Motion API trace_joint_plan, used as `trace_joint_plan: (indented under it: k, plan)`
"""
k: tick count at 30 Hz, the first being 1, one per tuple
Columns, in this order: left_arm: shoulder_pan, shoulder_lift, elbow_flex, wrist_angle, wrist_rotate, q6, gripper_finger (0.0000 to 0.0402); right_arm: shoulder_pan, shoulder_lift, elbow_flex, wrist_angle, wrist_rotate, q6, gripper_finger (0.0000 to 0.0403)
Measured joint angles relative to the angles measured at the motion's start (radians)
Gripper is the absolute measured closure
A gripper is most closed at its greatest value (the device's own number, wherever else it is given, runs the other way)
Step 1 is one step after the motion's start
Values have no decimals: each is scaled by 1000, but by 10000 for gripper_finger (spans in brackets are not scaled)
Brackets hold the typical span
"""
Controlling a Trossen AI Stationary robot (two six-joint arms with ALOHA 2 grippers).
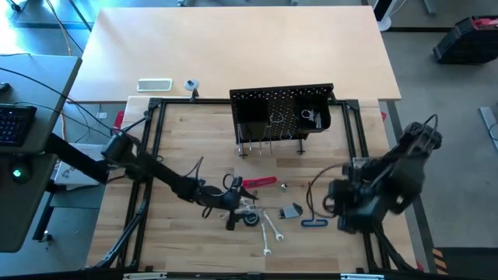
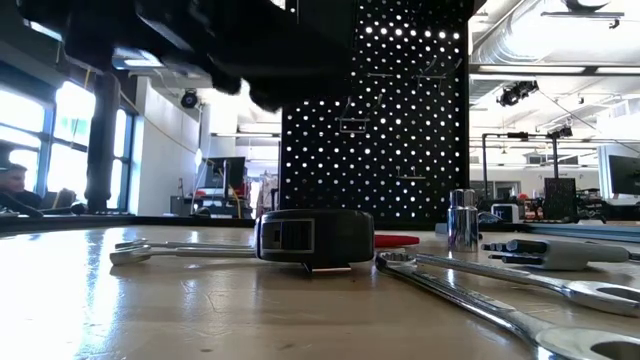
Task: Hang tools onto peg board
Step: Put the socket into the peg board
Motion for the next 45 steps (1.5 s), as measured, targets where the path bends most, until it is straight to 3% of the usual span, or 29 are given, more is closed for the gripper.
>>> trace_joint_plan:
  k: [8, 14, 18, 25, 33, 38, 41, 45]
  plan:
    - [41, 142, 10, 156, -58, -46, 143, 115, 0, -416, 455, 169, 114, 258]
    - [72, 230, 112, 164, -44, -22, 143, 126, 0, -703, 845, 285, 133, 258]
    - [100, 300, 185, 155, -48, -28, 143, 126, 0, -819, 1027, 337, 134, 258]
    - [167, 411, 262, 143, -55, -155, 143, 151, 0, -879, 1081, 356, 175, 258]
    - [218, 511, 379, 143, 38, -208, 143, 177, 0, -879, 1078, 390, 180, 258]
    - [219, 532, 468, 24, 19, -205, 146, 191, 0, -879, 1090, 416, 180, 258]
    - [219, 534, 490, -25, 9, -185, 166, 198, 0, -879, 1096, 428, 180, 258]
    - [217, 533, 491, -29, 5, -182, 227, 207, 0, -879, 1098, 450, 184, 258]
